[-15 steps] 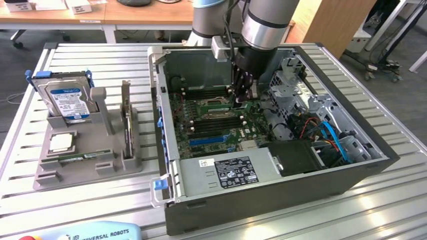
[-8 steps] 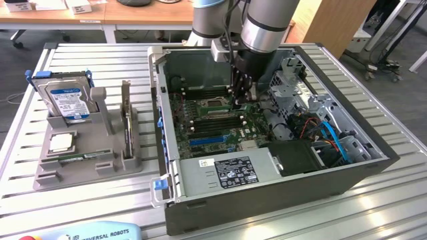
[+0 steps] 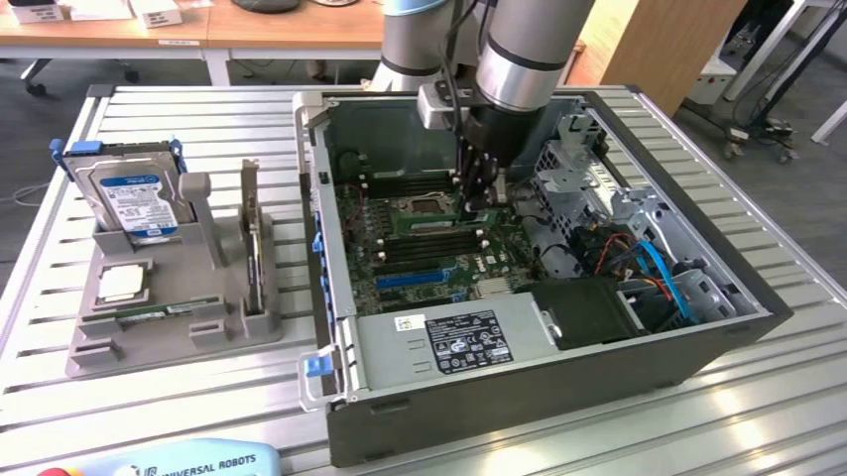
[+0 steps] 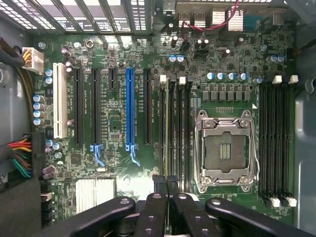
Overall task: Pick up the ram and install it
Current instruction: 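Insert the ram into the slot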
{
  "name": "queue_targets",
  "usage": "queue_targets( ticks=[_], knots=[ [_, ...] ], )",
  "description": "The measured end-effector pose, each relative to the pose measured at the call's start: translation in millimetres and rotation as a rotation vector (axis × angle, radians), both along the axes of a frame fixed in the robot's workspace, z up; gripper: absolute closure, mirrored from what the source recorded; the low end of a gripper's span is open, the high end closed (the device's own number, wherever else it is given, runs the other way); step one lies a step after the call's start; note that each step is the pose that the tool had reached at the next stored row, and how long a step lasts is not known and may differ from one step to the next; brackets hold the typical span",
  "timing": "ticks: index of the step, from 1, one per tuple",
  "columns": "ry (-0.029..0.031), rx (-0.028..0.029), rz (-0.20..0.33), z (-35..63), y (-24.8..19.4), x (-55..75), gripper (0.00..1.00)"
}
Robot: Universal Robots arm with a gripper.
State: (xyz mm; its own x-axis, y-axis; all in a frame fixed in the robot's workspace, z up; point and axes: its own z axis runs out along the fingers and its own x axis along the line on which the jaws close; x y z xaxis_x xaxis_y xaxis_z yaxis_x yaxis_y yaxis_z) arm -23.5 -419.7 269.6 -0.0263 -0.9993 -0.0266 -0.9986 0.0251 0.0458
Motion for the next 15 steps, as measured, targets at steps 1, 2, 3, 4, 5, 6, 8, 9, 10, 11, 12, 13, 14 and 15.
queue_targets(
  ticks=[1, 2, 3, 4, 5, 6, 8, 9, 10, 11, 12, 13, 14, 15],
  knots=[
    [0.0000, 0.0001, 0.000, -1.0, 0.0, 0.0, 0.88],
    [0.0000, -0.0001, 0.000, -1.9, 0.0, -0.1, 0.88],
    [-0.0001, 0.0001, 0.000, -3.0, 0.0, -0.1, 0.88],
    [-0.0001, 0.0000, 0.000, -4.0, 0.0, -0.1, 0.88],
    [-0.0001, 0.0001, -0.001, -5.0, 0.0, -0.2, 0.88],
    [0.0000, 0.0001, -0.001, -6.0, 0.0, -0.2, 0.88],
    [0.0000, 0.0000, -0.001, -7.7, 0.0, -0.3, 0.88],
    [0.0000, -0.0001, -0.001, -8.5, 0.0, -0.4, 0.88],
    [0.0000, 0.0000, -0.001, -9.3, 0.0, -0.4, 0.88],
    [0.0000, 0.0000, -0.001, -10.2, 0.0, -0.4, 0.88],
    [0.0000, 0.0000, -0.001, -10.9, 0.0, -0.5, 0.88],
    [0.0000, 0.0000, -0.001, -11.7, 0.0, -0.5, 0.88],
    [0.0000, 0.0000, -0.001, -12.4, 0.0, -0.5, 0.88],
    [0.0000, 0.0000, -0.001, -13.1, 0.0, -0.6, 0.88]
  ],
)
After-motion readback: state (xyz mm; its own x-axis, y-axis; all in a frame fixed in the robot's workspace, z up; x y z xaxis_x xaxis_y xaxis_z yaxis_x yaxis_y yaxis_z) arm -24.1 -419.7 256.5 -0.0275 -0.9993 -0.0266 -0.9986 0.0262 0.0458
